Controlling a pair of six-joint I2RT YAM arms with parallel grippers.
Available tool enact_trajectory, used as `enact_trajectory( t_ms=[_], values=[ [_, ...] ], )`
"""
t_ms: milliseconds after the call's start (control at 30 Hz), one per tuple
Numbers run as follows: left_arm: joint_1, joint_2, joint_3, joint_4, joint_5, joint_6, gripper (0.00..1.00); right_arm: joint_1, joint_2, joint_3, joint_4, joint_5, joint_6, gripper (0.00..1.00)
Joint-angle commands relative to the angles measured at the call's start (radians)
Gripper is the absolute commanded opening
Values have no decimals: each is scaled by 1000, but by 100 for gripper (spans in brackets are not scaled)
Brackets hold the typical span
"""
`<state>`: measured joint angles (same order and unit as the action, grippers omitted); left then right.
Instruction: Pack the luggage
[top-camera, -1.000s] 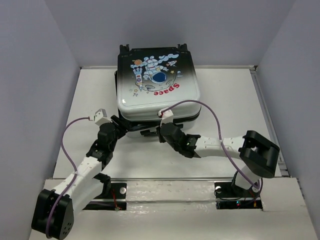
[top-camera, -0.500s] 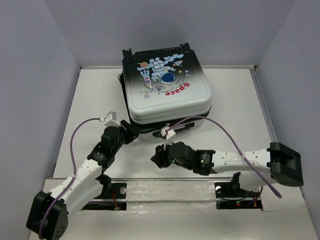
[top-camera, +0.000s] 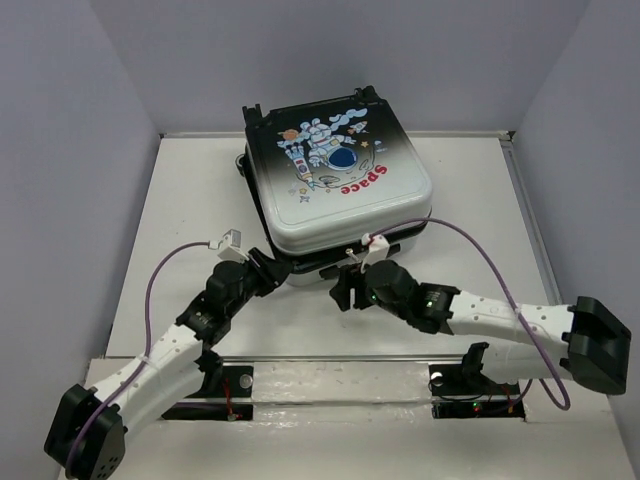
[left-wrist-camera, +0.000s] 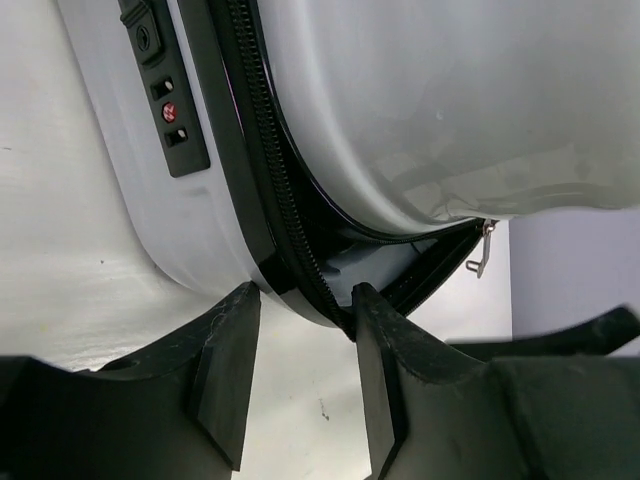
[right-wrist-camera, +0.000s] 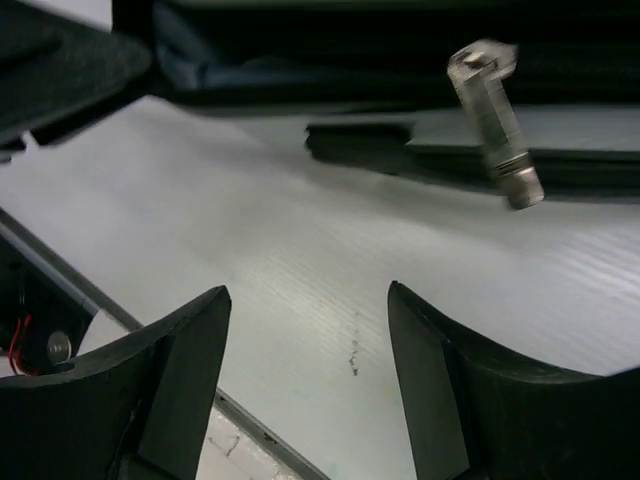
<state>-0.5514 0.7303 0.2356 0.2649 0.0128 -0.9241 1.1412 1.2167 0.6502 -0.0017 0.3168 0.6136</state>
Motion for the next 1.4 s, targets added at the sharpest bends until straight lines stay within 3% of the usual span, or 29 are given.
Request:
enact_trajectory(
  t_ms=[0,167,300,433,667,767,933,1000,1100,1167,1267,1367],
  values=[
    [-64,-35,-15,174,81,-39,6,-124,-100,-5,-35,-62,-89,71],
    [-142,-26,-27,209,35,-73,6,-192,-54,40,-37,-134,-159,73],
    [-182,-12,-19,217,13,-76,6,-202,-36,60,-70,-90,-175,71],
    [-194,-12,-16,217,1,-71,6,-242,-40,66,-102,-93,-209,71],
    [-199,-25,-33,214,-2,-78,6,-242,-101,138,-358,-94,-241,72],
    [-200,-16,-33,215,-37,-73,6,-251,-99,152,-373,-105,-288,79],
    [-199,-60,-4,128,-94,-32,6,-279,16,244,-339,-117,-350,78],
    [-199,-91,34,8,-175,-7,8,-288,61,262,-304,-122,-373,74],
    [-193,-120,85,-99,-226,62,28,-299,108,288,-277,-108,-393,67],
    [-190,-103,111,-136,-237,70,34,-299,127,301,-274,-93,-400,64],
    [-185,-59,125,-133,-231,91,36,-299,148,302,-259,-65,-402,55],
    [-171,9,130,-86,-229,100,36,-299,149,286,-209,-64,-399,37]
  ],
)
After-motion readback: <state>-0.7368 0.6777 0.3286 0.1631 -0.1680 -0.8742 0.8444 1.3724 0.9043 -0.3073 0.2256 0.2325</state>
